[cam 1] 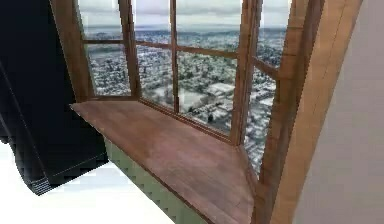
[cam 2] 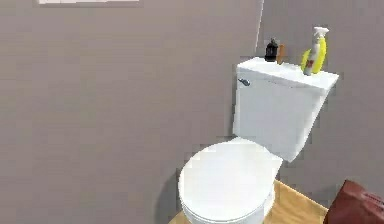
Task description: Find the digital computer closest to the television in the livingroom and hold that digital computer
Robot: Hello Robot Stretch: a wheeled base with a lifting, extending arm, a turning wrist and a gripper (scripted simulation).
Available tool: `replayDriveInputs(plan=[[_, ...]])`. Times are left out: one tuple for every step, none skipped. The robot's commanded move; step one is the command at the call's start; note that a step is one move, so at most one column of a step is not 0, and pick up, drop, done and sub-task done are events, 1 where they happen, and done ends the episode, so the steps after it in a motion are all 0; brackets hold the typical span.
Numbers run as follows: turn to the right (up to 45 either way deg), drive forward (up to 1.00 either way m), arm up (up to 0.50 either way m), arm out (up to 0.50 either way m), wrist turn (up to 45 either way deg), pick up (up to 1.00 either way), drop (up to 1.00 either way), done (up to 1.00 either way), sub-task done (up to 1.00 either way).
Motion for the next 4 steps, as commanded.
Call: replayDriveInputs(plan=[[-45.0, 0.0, 0.0, 0.0, 0.0, 0.0, 0.0, 0.0, 0.0], [0.0, 0.9, 0.0, 0.0, 0.0, 0.0, 0.0, 0.0, 0.0], [-30.0, 0.0, 0.0, 0.0, 0.0, 0.0, 0.0, 0.0, 0.0], [-3.0, 0.0, 0.0, 0.0, 0.0, 0.0, 0.0, 0.0, 0.0]])
